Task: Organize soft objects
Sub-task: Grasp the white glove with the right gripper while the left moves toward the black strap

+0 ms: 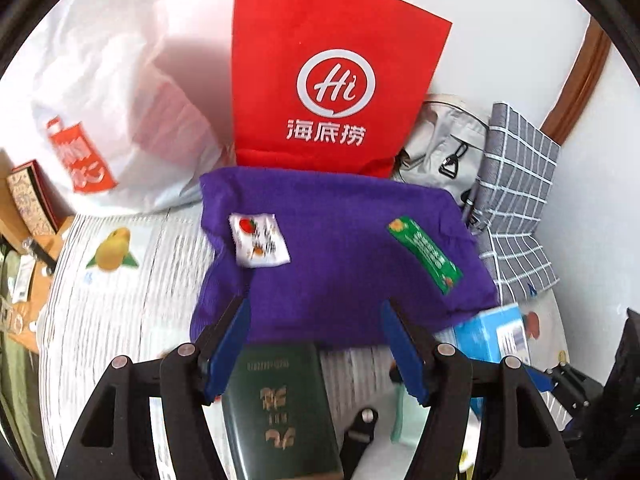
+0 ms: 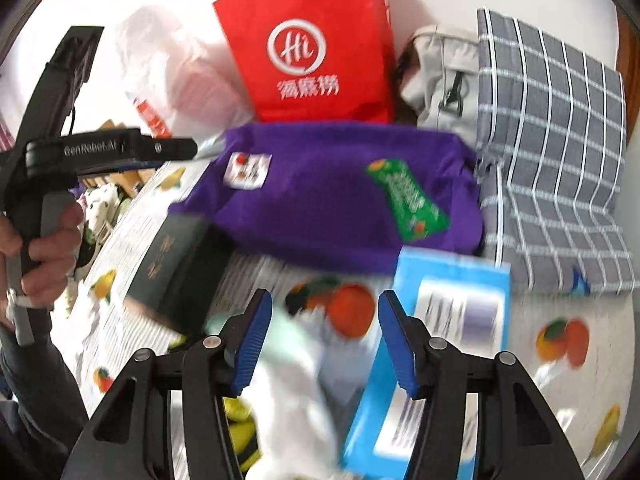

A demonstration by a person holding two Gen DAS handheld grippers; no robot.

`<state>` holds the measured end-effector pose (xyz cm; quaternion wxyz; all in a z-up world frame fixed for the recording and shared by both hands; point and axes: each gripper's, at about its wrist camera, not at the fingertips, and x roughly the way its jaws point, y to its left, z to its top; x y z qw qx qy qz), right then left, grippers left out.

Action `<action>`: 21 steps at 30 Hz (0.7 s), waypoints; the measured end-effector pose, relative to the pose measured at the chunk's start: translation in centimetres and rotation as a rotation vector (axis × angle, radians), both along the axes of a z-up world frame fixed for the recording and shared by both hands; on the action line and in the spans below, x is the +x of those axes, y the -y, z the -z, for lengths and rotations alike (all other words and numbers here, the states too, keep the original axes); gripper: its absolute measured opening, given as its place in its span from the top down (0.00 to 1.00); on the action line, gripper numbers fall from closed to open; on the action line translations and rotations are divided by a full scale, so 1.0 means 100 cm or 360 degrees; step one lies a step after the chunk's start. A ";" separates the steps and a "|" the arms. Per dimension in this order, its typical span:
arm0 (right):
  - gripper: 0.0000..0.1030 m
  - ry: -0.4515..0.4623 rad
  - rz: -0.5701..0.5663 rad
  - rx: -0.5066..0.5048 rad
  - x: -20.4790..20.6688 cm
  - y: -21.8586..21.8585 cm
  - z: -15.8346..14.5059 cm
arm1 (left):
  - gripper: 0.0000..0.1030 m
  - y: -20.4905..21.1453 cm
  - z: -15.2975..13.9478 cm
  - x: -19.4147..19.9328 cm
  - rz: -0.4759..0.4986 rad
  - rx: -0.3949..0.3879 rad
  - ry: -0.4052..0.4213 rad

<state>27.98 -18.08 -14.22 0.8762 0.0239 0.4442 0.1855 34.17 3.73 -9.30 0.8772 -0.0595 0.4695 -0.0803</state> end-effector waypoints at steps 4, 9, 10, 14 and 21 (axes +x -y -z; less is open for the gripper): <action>0.46 -0.0034 -0.0050 -0.0006 -0.023 -0.005 0.010 | 0.36 -0.002 0.007 -0.028 0.0015 -0.0003 -0.0018; 0.65 -0.0108 -0.0081 -0.0047 -0.034 -0.012 0.031 | 0.36 -0.011 0.011 -0.067 0.0004 -0.0026 -0.0014; 0.78 -0.0120 -0.0083 -0.0049 -0.034 -0.013 0.034 | 0.36 -0.014 0.011 -0.074 -0.0001 -0.0030 -0.0015; 0.91 -0.0118 -0.0067 -0.0010 -0.039 -0.012 0.034 | 0.36 -0.025 0.015 -0.097 -0.0048 -0.0048 -0.0033; 0.91 0.0044 0.0001 0.0180 -0.062 0.003 -0.006 | 0.36 -0.030 0.020 -0.121 -0.0074 -0.0081 -0.0053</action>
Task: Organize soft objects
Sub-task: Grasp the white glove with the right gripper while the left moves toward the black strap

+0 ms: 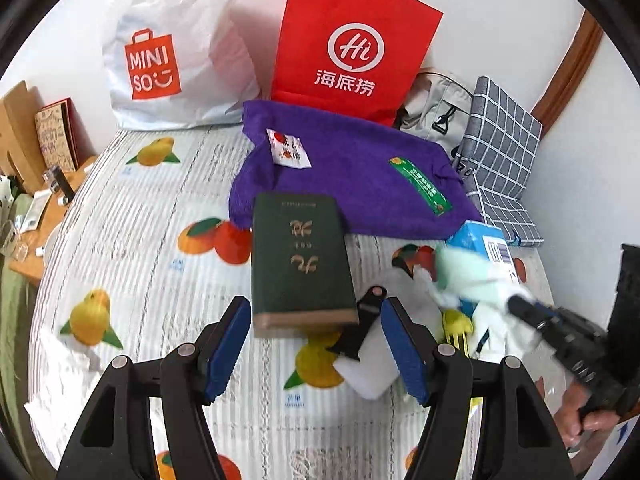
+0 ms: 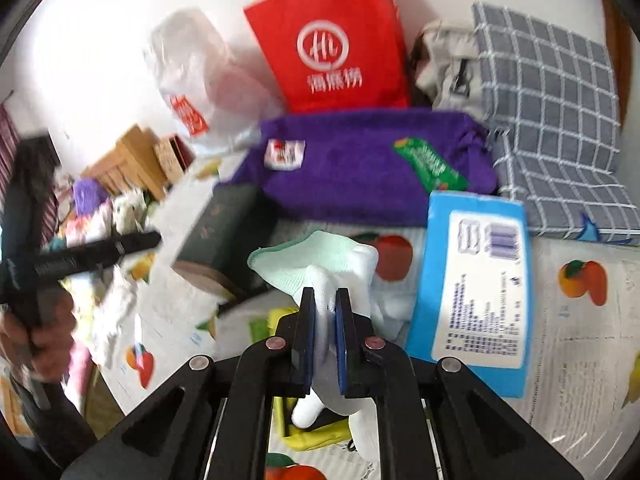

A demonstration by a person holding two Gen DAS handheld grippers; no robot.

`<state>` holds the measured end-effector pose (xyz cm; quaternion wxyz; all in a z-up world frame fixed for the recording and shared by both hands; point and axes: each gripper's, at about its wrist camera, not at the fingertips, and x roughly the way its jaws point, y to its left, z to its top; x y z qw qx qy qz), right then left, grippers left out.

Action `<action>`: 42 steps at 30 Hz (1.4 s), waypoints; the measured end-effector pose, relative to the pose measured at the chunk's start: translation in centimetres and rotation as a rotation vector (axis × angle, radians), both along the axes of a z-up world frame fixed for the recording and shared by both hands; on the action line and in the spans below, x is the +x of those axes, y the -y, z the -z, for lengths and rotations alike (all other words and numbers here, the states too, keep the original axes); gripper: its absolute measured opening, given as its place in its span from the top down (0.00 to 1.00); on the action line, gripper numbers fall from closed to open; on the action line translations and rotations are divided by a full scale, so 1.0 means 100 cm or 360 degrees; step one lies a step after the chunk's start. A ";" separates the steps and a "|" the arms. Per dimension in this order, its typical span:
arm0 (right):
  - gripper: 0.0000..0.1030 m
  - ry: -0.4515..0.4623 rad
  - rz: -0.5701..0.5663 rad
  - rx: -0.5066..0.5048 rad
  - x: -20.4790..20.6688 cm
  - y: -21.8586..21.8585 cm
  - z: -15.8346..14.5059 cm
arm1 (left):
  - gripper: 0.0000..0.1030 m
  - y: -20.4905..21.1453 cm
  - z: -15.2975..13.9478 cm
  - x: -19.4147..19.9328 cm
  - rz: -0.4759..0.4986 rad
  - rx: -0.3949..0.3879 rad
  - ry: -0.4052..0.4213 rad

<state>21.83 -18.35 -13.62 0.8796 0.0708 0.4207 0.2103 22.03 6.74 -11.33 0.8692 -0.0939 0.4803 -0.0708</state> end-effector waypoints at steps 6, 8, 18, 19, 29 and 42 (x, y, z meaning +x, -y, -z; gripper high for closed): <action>0.91 0.0105 0.0048 0.0068 -0.028 0.013 -0.026 | 0.36 0.000 0.012 -0.019 -0.0012 -0.0027 -0.0041; 0.91 0.0128 0.0063 0.0095 -0.038 0.018 -0.032 | 0.36 0.001 0.018 -0.023 -0.0020 -0.0024 -0.0065; 0.91 0.0154 0.0126 0.0108 -0.089 0.049 -0.020 | 0.36 0.018 0.046 -0.034 0.0022 -0.0069 -0.0079; 0.91 0.0136 0.0140 0.0089 -0.092 0.053 -0.013 | 0.36 0.020 0.049 -0.034 0.0029 -0.0077 -0.0075; 0.88 -0.0053 0.0302 -0.0073 -0.098 0.081 0.060 | 0.38 0.034 0.076 -0.017 0.0128 -0.0151 -0.0069; 0.70 -0.0138 0.0272 -0.0141 -0.086 0.080 0.093 | 0.56 0.021 0.093 0.003 0.0120 -0.0411 -0.0093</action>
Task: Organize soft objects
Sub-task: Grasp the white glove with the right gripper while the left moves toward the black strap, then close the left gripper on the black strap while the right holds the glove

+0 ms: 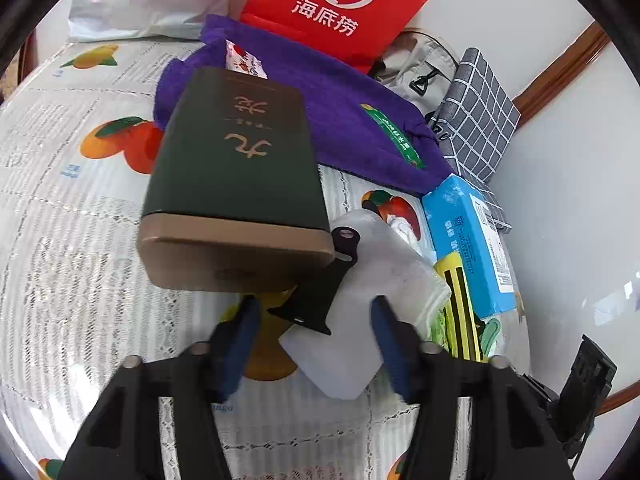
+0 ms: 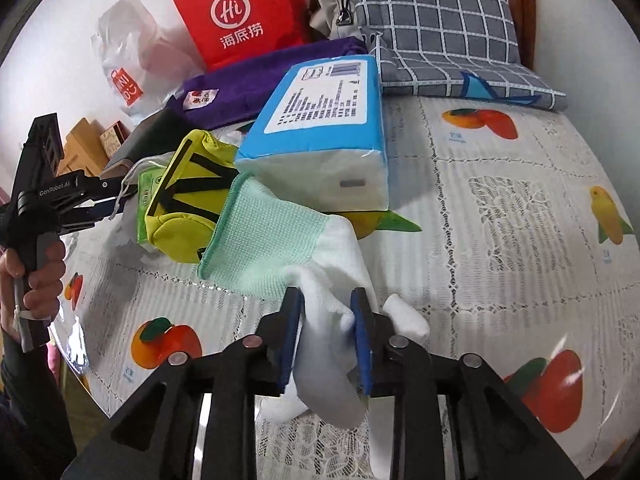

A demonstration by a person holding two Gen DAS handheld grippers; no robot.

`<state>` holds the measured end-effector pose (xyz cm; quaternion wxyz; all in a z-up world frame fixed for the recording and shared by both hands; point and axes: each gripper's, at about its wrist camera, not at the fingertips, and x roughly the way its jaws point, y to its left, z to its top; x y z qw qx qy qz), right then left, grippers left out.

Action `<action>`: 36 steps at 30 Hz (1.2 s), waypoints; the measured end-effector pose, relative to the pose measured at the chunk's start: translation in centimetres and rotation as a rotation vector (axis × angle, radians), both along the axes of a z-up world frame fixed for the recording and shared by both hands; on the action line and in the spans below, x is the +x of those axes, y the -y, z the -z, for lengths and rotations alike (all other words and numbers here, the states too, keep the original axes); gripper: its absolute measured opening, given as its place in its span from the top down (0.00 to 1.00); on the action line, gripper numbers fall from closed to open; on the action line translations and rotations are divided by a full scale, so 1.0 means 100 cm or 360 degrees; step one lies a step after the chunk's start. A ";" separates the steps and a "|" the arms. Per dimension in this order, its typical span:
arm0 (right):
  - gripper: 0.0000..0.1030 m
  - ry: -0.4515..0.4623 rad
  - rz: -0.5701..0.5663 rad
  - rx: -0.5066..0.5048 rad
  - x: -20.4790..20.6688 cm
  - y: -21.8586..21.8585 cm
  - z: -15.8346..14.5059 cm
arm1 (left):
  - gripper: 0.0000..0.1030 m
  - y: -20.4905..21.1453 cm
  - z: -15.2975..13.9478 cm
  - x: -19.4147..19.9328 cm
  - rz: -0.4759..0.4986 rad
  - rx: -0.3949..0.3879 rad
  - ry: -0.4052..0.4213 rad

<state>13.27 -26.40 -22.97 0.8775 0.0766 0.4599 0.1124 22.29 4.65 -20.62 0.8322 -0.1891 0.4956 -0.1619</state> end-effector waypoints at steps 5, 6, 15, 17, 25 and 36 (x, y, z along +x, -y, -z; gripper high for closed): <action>0.48 0.0020 -0.0016 0.0024 0.002 -0.002 -0.001 | 0.71 0.006 0.003 0.002 0.0022 0.0002 -0.0008; 0.47 0.0023 -0.0021 0.0019 0.002 -0.004 -0.001 | 0.71 0.005 0.002 0.001 0.0015 -0.0002 -0.0010; 0.47 0.0030 0.0002 -0.0032 0.001 -0.009 -0.003 | 0.72 -0.006 -0.023 -0.024 0.0017 0.0066 0.0059; 0.47 0.0030 0.0023 -0.0011 -0.002 -0.005 -0.005 | 0.72 -0.012 -0.028 -0.034 0.0004 0.0105 0.0068; 0.40 0.0030 0.0045 -0.0027 -0.015 -0.007 -0.012 | 0.72 -0.048 -0.039 -0.083 -0.0105 0.0289 0.0101; 0.31 0.0043 0.0036 -0.0148 -0.021 -0.019 -0.014 | 0.49 -0.027 -0.001 -0.092 0.0095 0.0507 -0.0031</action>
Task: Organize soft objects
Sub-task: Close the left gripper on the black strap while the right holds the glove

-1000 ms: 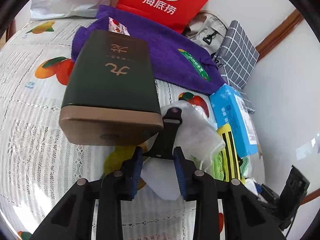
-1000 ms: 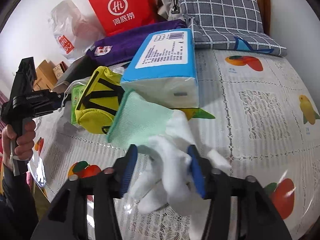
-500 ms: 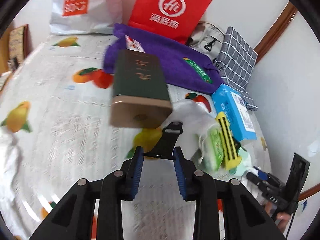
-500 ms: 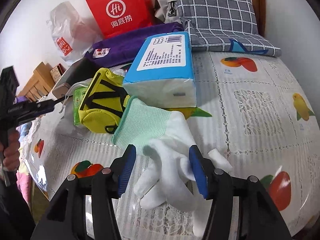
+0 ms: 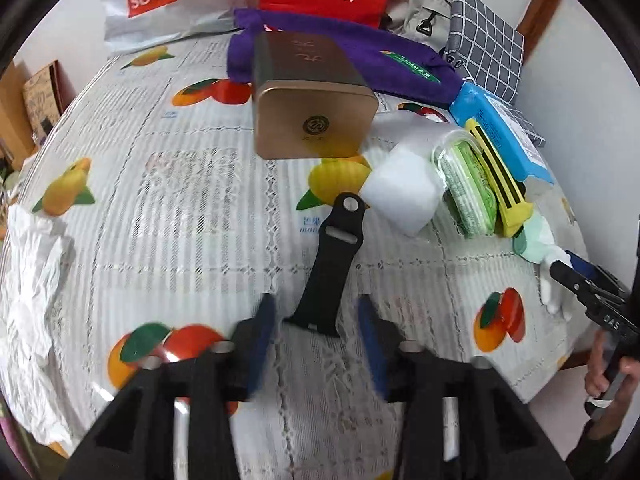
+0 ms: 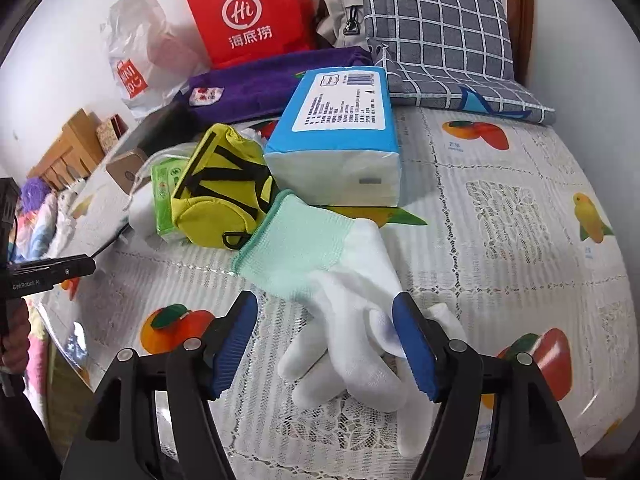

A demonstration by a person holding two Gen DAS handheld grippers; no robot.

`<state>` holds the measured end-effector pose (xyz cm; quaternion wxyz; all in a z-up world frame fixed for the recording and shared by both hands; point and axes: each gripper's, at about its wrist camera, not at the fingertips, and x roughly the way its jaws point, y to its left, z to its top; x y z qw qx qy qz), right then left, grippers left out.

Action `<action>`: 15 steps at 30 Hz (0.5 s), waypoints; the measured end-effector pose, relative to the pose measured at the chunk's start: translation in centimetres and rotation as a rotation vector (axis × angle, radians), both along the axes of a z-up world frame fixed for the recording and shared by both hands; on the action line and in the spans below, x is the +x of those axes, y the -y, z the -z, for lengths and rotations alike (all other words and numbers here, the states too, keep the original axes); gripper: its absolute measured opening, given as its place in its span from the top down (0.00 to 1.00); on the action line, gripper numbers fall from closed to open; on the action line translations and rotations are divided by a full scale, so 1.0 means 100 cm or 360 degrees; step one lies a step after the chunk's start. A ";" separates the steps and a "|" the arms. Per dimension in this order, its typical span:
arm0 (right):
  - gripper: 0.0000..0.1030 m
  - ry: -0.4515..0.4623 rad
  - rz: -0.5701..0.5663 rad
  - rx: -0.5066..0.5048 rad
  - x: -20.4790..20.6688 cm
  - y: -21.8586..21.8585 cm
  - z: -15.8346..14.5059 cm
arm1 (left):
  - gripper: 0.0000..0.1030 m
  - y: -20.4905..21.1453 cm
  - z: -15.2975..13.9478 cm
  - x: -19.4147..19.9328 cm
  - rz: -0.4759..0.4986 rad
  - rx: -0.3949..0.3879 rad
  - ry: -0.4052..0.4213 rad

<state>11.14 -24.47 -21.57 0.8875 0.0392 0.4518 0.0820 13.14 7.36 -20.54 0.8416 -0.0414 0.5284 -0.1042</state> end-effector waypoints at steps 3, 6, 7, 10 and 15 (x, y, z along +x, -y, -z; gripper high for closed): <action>0.25 0.0017 0.0018 -0.0072 -0.002 0.000 0.001 | 0.42 0.007 0.003 0.005 0.0030 0.0026 0.0036; 0.20 0.0032 0.0050 -0.0054 -0.003 0.005 0.002 | 0.43 0.021 0.006 0.009 0.0056 0.0116 0.0093; 0.20 0.0035 0.0062 -0.0035 -0.002 0.006 0.003 | 0.49 0.026 0.006 0.010 0.0065 0.0152 0.0111; 0.18 0.0030 0.0089 -0.0018 0.003 0.007 0.006 | 0.77 0.039 0.007 0.012 0.0102 0.0302 0.0174; 0.17 0.0009 0.0083 -0.0045 0.014 -0.002 0.016 | 0.80 0.039 0.006 0.011 0.0138 0.0268 0.0174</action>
